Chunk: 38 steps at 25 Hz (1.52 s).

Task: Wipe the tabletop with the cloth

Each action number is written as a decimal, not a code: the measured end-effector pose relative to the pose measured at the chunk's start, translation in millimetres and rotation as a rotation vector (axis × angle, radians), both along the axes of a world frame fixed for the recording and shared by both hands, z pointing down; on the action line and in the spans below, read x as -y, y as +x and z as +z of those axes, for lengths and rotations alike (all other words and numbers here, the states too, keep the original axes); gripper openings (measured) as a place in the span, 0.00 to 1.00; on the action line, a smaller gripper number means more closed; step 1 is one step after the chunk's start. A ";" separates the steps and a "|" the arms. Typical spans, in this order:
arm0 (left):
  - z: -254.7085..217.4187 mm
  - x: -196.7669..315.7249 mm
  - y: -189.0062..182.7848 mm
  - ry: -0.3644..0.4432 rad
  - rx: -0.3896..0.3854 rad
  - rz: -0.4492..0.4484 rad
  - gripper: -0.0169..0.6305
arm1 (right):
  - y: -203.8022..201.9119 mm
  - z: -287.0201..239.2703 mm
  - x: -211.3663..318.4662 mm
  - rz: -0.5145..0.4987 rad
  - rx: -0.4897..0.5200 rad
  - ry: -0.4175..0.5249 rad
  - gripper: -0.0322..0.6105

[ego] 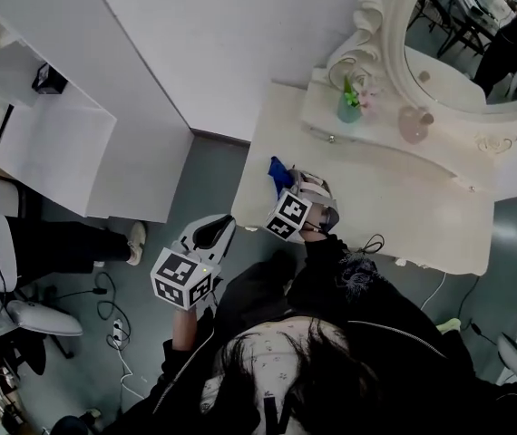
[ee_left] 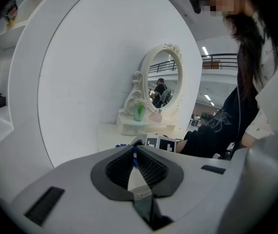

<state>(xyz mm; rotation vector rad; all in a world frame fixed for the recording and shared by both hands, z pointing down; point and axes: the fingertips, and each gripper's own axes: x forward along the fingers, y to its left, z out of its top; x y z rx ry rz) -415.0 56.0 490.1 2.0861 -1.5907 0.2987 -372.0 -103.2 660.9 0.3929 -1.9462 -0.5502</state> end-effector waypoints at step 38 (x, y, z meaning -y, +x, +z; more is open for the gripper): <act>-5.8 132.0 296.0 -0.004 -0.006 0.426 0.03 | 452.2 0.5 139.0 0.515 -0.150 0.094 0.16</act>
